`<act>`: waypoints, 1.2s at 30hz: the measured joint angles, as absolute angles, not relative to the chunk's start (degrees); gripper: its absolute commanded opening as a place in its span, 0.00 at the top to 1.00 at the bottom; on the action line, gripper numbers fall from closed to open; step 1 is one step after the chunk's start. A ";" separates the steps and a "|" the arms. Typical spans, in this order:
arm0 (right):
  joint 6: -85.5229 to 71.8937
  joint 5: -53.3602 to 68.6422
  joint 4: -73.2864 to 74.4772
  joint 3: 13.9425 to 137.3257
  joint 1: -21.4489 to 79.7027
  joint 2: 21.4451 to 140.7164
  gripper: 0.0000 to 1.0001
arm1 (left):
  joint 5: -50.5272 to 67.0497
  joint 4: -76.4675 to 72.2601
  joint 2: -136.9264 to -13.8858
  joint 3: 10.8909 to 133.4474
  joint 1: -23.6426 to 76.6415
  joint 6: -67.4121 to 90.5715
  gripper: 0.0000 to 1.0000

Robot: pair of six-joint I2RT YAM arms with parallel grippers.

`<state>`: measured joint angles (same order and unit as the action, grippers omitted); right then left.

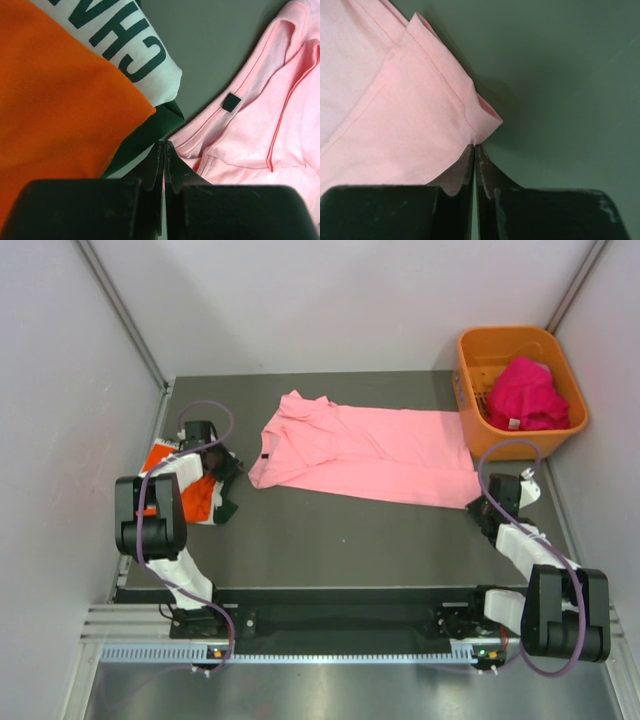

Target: Fold and stack the t-shirts

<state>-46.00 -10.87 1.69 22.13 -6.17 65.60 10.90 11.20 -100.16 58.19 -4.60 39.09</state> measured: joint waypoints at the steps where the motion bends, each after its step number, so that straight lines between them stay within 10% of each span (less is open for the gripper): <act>1: -46.00 -10.87 1.69 22.13 -6.20 65.60 1.00 | 10.90 11.11 -100.16 58.19 -4.62 39.09 0.98; 17: -44.99 -10.72 1.63 22.13 -6.20 65.65 1.00 | 12.62 7.22 -90.11 49.47 -1.06 39.22 0.48; 36: -44.56 -10.44 1.39 22.13 -6.20 65.84 1.00 | -1.56 -3.57 -77.21 31.66 16.75 52.90 0.51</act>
<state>-44.56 -10.44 1.39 22.13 -6.20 65.84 -1.56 -3.57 -77.21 31.66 16.75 52.90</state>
